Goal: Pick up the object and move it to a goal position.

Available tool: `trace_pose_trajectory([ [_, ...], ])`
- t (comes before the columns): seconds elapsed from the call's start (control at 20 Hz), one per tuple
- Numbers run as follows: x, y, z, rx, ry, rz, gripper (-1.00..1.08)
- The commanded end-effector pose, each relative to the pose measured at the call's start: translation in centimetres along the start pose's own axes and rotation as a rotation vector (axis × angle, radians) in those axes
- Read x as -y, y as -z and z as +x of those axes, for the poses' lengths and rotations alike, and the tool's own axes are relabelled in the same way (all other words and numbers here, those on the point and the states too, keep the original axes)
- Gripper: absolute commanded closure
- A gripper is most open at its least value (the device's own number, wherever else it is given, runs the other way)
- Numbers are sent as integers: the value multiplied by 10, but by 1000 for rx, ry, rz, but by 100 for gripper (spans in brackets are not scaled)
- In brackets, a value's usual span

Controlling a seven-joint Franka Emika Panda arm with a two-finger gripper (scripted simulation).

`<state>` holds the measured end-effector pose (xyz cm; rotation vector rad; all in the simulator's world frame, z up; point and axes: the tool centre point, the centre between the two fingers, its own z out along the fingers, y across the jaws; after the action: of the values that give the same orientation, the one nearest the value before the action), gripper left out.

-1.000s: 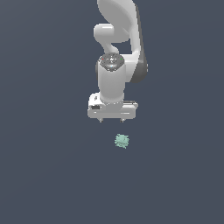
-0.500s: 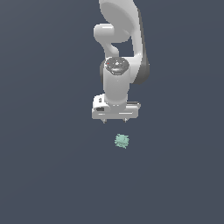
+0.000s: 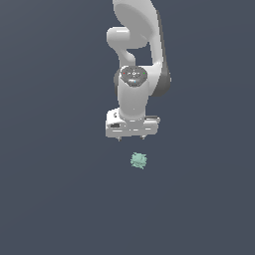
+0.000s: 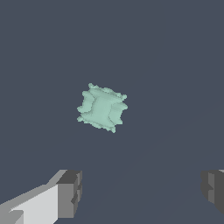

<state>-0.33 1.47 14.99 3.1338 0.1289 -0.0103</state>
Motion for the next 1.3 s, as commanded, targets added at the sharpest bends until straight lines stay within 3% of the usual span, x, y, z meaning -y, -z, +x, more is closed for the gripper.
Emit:
trace_pose_trajectory([
  [0.0, 1, -1, 1, 1, 30, -1, -92],
  [0.4, 5, -9, 8, 3, 192, -5, -92],
  [1.25, 19, -32, 29, 6, 695, -8, -92],
])
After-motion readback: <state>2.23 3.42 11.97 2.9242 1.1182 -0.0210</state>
